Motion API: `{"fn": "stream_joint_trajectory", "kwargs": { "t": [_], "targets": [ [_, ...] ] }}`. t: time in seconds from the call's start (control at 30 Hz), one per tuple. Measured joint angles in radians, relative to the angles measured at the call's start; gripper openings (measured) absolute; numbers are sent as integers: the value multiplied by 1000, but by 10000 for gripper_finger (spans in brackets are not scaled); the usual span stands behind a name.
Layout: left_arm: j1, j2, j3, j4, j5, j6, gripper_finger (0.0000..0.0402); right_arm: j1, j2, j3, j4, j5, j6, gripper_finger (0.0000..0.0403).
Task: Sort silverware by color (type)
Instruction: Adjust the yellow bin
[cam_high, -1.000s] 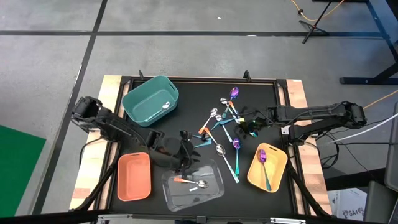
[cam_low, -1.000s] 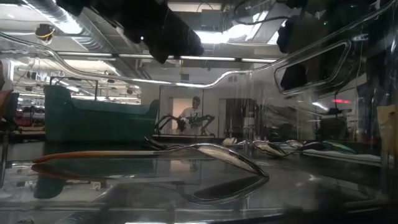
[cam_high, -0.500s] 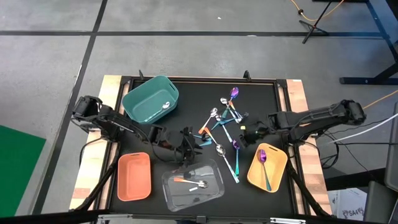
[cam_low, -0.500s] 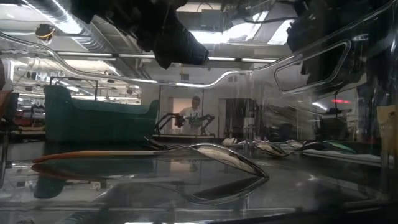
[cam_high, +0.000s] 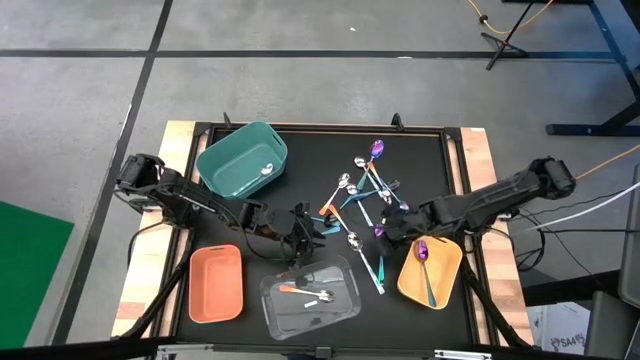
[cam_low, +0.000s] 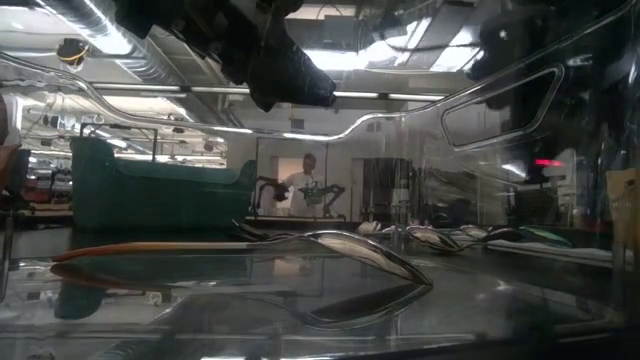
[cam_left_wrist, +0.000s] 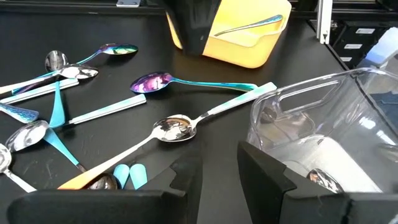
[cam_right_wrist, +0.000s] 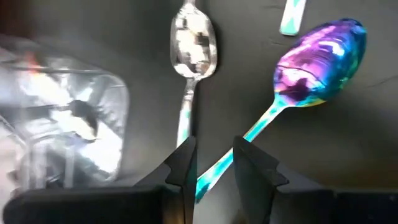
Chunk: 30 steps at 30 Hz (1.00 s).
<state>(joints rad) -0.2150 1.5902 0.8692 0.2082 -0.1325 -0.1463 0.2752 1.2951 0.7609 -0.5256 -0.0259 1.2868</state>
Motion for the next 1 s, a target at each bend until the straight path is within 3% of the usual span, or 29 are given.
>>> {"fn": "stream_joint_trajectory", "kwargs": {
  "t": [0.53,1.0],
  "targets": [
    [0,0,0,2,0,0,94,-1,157,0,-8,42,0,92],
    [0,0,0,2,0,0,94,-1,168,0,-7,4,0,92]
  ]
}}
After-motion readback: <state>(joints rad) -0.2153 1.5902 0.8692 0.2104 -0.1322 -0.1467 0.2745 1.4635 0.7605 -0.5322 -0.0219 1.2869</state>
